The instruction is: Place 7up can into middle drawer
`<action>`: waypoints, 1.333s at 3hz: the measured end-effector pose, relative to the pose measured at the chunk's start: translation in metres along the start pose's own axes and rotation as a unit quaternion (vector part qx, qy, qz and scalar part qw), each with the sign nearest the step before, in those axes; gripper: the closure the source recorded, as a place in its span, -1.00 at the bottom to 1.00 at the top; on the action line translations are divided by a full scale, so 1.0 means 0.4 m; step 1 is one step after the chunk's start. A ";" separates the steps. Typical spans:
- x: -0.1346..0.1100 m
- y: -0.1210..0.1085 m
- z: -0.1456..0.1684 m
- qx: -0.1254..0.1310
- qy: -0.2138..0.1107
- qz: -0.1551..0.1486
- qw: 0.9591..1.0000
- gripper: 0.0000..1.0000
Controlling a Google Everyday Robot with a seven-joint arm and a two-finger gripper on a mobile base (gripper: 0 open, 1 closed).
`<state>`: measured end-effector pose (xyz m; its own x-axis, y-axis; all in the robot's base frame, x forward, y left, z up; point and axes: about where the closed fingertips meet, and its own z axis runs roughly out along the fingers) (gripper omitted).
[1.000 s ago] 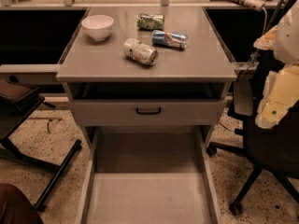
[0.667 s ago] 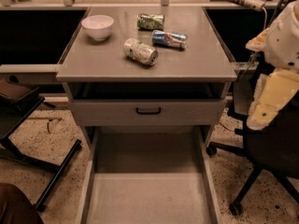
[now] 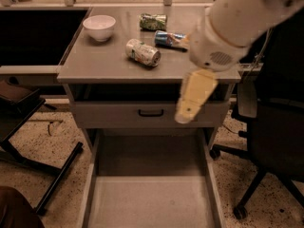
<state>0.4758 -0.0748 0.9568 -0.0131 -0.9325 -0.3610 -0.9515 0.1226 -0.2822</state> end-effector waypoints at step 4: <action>-0.235 -0.159 0.174 -0.021 -0.057 -0.018 0.998 -1.00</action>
Offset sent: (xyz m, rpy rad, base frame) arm 0.0146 0.0599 0.0006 0.0381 -0.0101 0.0811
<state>0.5588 0.0287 0.9466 0.0547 -0.8915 -0.4497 -0.9625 0.0727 -0.2613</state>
